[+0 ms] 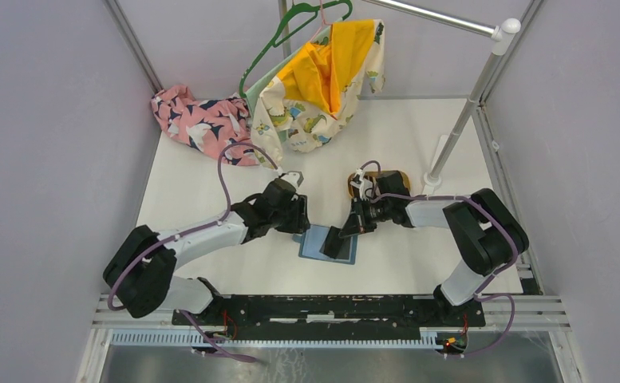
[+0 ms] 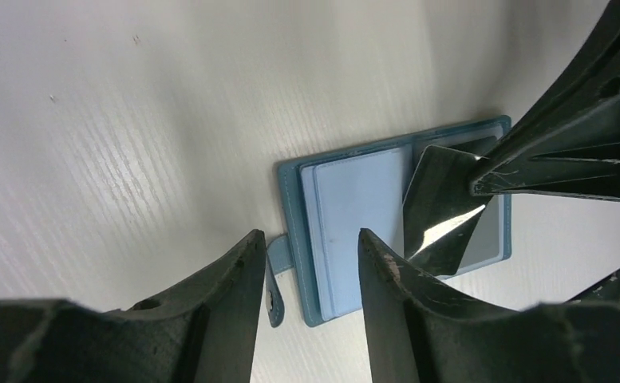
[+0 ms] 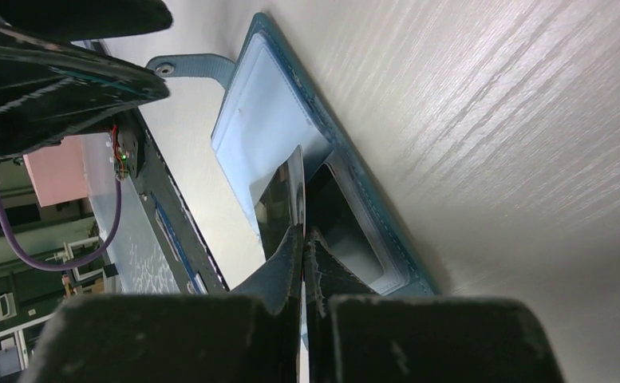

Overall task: Put the credit cards into the card holder
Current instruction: Insert the credit card into the card holder.

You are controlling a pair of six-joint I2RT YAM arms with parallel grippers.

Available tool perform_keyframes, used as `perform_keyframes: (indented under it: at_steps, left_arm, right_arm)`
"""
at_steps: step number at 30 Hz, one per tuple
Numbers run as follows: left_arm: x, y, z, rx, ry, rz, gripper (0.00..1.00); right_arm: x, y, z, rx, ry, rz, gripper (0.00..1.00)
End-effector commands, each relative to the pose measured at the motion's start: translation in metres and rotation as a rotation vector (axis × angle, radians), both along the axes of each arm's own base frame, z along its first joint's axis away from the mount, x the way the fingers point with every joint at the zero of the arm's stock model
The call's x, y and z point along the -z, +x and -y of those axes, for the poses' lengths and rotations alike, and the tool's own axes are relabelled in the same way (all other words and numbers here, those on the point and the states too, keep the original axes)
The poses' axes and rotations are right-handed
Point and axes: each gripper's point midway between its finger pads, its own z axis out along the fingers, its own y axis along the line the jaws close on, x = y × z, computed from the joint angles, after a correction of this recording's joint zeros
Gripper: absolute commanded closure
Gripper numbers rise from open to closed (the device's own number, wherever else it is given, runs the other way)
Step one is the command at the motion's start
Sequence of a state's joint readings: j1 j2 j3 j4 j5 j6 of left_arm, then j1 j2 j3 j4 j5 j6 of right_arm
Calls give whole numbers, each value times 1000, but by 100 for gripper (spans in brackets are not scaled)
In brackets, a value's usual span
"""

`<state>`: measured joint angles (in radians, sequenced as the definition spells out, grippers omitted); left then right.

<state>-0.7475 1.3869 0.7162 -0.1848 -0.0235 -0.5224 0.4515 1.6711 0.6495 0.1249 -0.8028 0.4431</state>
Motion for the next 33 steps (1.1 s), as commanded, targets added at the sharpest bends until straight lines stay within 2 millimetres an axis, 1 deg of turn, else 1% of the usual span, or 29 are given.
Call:
perform_keyframes:
  at_steps: [1,4,6,9,10,11,19,25,29,33]
  left_arm:
    - [-6,-11,-5,1,-23,-12,49]
    - [6,-21,-13,-18,-11,-48,51]
    - [11,-30,-13,-16,-33,-75,51]
    - [13,-34,-13,-27,-56,-84,51]
    - [13,-34,-13,-29,-59,-85,51]
    - [12,-34,-12,-28,-61,-83,51]
    - [18,-35,-2,-7,-61,-95,51]
    - [25,-36,5,5,-61,-105,51]
    - [26,-36,9,13,-57,-108,50]
    - [26,-34,11,16,-53,-106,50]
  right_arm:
    - [10,-2,1,0,-52,-8,100]
    - [15,-3,3,6,-86,-14,100]
    - [16,-5,2,-3,-97,-17,100]
    - [19,-6,-2,-26,-121,-21,100]
    - [17,-4,-5,-35,-117,-14,100]
    - [19,-6,-5,-42,-128,-34,100]
    - [24,0,-9,-39,-153,-92,100]
    - [34,3,0,2,-220,-95,100]
    - [37,5,6,46,-251,-98,97]
    - [37,6,1,50,-248,-135,94]
